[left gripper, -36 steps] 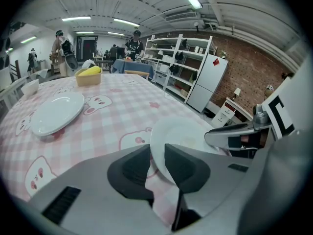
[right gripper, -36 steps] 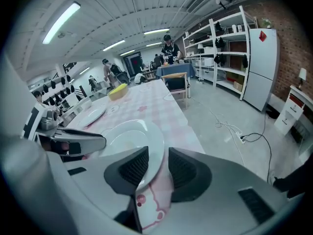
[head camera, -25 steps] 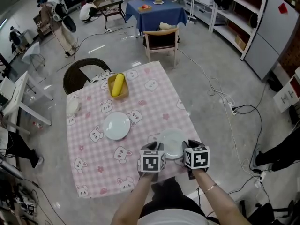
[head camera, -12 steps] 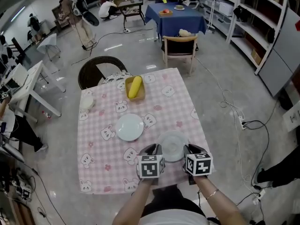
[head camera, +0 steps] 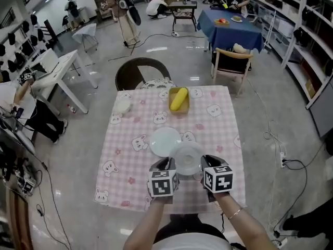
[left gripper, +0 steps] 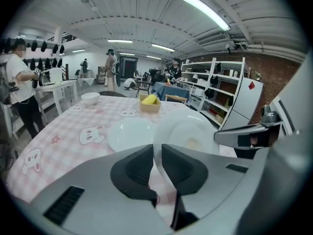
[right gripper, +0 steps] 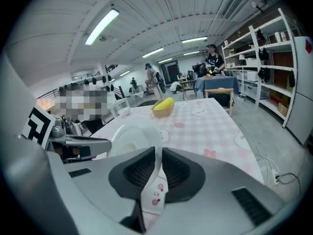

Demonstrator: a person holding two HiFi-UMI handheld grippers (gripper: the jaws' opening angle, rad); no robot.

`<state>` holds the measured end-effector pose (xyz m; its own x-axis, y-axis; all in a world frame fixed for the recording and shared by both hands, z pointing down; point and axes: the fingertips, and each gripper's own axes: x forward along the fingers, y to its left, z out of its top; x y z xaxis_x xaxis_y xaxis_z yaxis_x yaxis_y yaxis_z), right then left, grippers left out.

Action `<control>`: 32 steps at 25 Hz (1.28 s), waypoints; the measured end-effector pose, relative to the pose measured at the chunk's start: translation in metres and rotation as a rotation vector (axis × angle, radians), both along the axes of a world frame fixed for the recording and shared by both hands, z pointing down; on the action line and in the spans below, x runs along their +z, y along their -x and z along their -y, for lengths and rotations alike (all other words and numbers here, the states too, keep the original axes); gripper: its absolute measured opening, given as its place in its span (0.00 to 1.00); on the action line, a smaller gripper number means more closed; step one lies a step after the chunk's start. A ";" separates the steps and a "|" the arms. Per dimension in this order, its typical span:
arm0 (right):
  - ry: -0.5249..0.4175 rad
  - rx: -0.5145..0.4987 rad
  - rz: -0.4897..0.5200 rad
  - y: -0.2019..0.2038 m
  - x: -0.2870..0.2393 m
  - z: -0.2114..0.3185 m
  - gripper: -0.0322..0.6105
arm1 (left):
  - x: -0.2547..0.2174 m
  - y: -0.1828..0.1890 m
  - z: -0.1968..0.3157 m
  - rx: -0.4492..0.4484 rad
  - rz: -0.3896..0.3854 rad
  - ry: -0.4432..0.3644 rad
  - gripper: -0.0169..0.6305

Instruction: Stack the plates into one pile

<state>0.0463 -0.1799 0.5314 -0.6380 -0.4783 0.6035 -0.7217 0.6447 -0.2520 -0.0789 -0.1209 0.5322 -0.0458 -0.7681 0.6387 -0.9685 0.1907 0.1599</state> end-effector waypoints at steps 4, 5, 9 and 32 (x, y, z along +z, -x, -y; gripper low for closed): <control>-0.013 -0.067 0.021 0.030 0.002 0.001 0.13 | 0.000 0.026 -0.007 -0.063 0.010 -0.019 0.13; -0.012 -0.080 0.027 0.038 0.001 0.001 0.13 | -0.002 0.033 -0.009 -0.077 0.012 -0.023 0.13; -0.014 -0.129 0.044 0.057 -0.005 0.007 0.13 | -0.009 0.049 -0.008 -0.124 0.018 -0.027 0.13; 0.072 -0.059 -0.003 0.143 0.031 0.045 0.13 | 0.016 0.141 0.035 -0.076 -0.034 0.006 0.12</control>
<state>-0.0970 -0.2248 0.5624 -0.6617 -0.3956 0.6369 -0.6841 0.6662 -0.2970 -0.2200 -0.1560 0.5487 -0.0818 -0.7591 0.6458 -0.9453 0.2644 0.1911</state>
